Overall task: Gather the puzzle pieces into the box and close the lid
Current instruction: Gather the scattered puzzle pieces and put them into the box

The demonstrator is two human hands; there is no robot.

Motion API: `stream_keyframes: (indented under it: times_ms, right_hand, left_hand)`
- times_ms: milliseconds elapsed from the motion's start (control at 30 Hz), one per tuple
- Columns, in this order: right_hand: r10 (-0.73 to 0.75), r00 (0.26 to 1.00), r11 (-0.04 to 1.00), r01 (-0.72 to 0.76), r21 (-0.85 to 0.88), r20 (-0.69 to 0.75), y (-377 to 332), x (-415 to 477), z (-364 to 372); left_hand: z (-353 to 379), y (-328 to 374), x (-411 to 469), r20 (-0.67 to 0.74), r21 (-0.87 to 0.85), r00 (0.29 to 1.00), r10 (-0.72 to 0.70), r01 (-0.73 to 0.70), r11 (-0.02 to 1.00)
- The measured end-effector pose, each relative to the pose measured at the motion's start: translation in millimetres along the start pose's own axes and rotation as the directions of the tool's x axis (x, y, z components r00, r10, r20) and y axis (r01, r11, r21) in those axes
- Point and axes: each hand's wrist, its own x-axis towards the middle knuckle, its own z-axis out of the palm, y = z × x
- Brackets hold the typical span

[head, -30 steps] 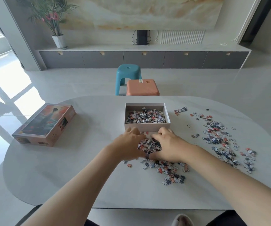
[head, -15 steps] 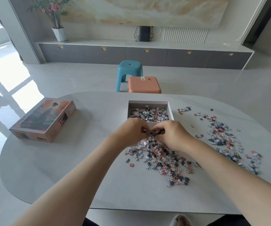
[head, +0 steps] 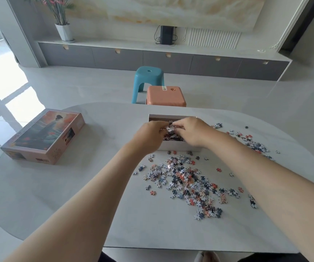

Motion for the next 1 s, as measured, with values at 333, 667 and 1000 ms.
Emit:
stream_keyframes:
  times_ms: [333,667,1000]
  right_hand:
    - [-0.254,0.951,0.954,0.276,0.116,-0.174,7.1,-55.8,15.3]
    - [-0.221,0.955,0.975,0.222,0.014,0.197,8.3,-77.6,50.1]
    - [0.029,0.961,0.980,0.027,-0.198,0.275,20.1,-105.0,24.8]
  left_hand:
    - [-8.6,9.6,-38.0,-0.003,0.151,0.979,0.206,-0.203,0.968]
    - [18.4,-12.4,-73.0,0.221,0.278,0.974,0.046,-0.108,0.954]
    - [13.7,8.2,-75.4,0.401,0.401,0.916,0.013,-0.188,0.897]
